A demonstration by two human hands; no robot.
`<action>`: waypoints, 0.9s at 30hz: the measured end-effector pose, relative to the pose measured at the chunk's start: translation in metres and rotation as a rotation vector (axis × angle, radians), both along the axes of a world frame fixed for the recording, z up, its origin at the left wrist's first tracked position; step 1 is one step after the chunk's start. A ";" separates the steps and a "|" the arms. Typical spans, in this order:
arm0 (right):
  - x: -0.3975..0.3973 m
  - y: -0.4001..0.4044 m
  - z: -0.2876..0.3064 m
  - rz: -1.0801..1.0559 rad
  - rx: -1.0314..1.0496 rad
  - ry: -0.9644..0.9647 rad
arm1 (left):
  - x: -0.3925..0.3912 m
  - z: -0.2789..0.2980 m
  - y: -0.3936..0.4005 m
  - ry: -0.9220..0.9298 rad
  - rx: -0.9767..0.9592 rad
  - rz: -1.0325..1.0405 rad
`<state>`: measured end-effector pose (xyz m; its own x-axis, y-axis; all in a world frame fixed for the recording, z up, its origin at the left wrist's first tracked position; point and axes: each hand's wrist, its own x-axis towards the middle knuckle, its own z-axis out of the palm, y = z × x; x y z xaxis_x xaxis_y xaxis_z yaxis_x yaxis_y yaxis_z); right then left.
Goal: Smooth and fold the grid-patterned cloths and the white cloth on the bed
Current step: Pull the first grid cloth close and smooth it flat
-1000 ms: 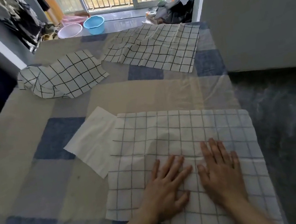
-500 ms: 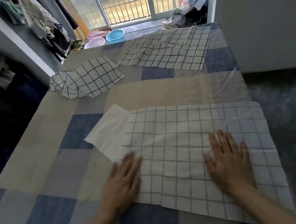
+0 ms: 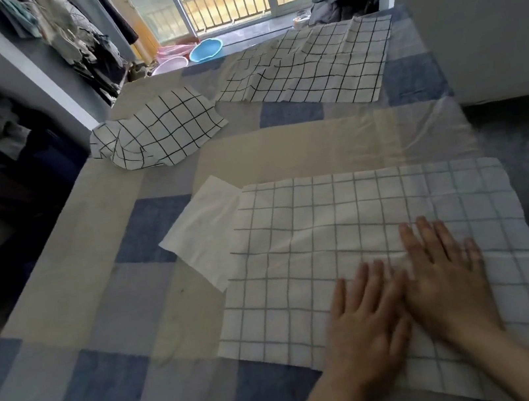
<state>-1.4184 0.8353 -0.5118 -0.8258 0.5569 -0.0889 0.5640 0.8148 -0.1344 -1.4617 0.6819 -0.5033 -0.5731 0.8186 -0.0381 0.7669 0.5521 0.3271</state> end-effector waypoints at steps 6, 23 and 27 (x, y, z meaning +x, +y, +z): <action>0.001 -0.003 0.004 -0.009 -0.051 0.044 | -0.069 -0.007 -0.143 0.063 -0.209 0.257; 0.004 -0.004 -0.001 0.035 0.051 -0.015 | -0.043 0.002 0.065 -0.174 0.114 -0.070; 0.001 -0.003 -0.002 0.010 0.025 0.022 | -0.057 -0.013 0.060 -0.037 0.038 -0.081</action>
<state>-1.4171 0.8322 -0.5137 -0.8330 0.5504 -0.0568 0.5528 0.8236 -0.1265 -1.5189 0.7424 -0.5163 -0.5041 0.8633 -0.0255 0.7955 0.4756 0.3754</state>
